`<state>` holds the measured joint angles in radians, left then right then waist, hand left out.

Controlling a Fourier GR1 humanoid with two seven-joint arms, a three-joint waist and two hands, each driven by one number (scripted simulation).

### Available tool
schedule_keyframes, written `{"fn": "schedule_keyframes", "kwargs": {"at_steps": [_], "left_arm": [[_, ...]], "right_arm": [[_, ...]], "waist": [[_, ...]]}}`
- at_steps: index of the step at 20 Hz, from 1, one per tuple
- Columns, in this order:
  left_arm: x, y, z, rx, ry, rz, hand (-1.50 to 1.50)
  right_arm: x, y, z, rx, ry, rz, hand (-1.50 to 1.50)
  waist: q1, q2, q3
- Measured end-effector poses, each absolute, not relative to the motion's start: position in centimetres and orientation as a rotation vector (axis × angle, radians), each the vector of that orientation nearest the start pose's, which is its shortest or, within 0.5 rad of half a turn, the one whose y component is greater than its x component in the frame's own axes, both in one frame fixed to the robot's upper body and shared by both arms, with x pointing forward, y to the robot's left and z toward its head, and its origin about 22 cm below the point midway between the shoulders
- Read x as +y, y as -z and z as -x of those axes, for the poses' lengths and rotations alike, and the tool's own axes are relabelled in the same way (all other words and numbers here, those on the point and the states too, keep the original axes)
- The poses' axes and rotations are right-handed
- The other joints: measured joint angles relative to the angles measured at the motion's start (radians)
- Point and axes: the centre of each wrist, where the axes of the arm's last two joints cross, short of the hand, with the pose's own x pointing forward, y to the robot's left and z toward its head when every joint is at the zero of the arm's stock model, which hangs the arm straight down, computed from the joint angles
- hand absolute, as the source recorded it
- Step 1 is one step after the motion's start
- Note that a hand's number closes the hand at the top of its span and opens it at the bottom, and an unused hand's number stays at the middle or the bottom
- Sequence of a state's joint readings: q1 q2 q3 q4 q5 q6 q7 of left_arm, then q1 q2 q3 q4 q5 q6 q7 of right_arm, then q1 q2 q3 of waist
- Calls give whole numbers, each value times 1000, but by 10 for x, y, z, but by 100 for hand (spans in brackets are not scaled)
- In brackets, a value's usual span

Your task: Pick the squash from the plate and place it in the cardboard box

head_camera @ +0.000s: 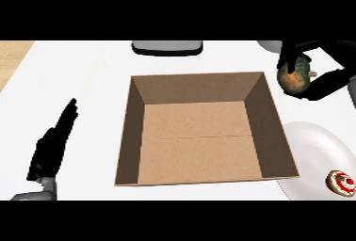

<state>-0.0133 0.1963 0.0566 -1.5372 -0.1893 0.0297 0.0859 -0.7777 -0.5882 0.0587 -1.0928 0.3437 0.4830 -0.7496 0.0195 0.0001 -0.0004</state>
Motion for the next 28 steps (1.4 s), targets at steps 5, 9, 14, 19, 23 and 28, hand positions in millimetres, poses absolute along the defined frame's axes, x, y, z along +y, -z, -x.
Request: {"fn": "schedule_keyframes", "kwargs": {"at_steps": [5,9,14,19,23,28], "left_arm": [[285,-9,-244,-1451,206,-373,0],[287,-7,-244,-1445,208,-377,0],[294,-7,-241,-1450,200,-376,0],[288,-7,-240,-1454,203,-374,0],[286,-5,-238,-1452,203,-374,0],[287,-9,-236,-1452,206,-374,0]], "right_arm": [[-258,-207,-397,-2108,-1371,-83,150],[-214,-212,-391,-2070,-1431,-158,150],[-164,-202,-379,-2005,-1510,-206,150],[-119,-184,-368,-1931,-1581,-204,150],[-92,-154,-362,-1859,-1615,-165,-150],[-74,-130,-363,-1771,-1637,-130,-150]], "waist": [[-11,-3,0],[-14,-3,-1],[-15,-2,0],[-12,-1,0],[-11,0,0],[-13,-5,-6]]}}
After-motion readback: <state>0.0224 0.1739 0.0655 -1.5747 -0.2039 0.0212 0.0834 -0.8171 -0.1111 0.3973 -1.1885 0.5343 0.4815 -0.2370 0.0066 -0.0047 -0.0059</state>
